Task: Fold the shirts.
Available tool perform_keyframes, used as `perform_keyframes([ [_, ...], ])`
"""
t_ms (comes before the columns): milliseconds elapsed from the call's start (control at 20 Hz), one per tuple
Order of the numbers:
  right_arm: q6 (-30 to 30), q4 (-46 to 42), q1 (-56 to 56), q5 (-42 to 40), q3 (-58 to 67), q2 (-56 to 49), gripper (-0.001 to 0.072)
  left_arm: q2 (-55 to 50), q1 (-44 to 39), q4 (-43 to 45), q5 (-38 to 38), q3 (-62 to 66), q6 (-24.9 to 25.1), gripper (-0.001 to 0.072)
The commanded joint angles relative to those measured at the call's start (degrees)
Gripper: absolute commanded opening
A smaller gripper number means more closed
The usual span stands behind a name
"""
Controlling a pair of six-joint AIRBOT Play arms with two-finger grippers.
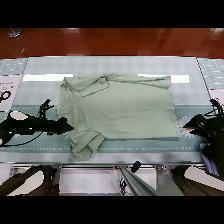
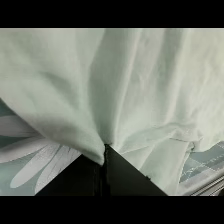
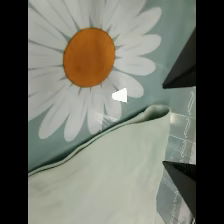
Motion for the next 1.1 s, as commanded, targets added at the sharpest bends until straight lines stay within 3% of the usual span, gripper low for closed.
perform_keyframes([
  [0,-0.37,0.33,-0.11,-1.99,-3.30,0.04,0.0543,0.02,0.02,0.00,0.24,0.00,0.04,0.0026],
  [400,-1.86,3.89,0.96,-3.85,-6.99,0.04,0.0540,0.02,0.02,0.00,0.72,0.00,0.02,0.0026],
  [650,1.73,3.96,13.07,-10.47,-6.97,0.04,0.0511,0.02,0.02,-0.20,1.29,0.00,-0.17,0.0026],
  [800,4.15,4.15,19.26,-11.96,-6.97,0.04,0.0320,0.02,0.04,-0.17,1.31,0.00,-0.15,0.0026],
  [900,3.93,4.48,21.73,-10.27,-6.86,0.04,0.0035,0.02,0.04,-0.17,1.27,0.24,-0.15,0.0026],
  [1050,2.34,6.82,22.27,-7.96,-4.55,2.58,0.0032,0.52,0.04,-0.15,-0.17,3.63,-0.11,0.0026],
])
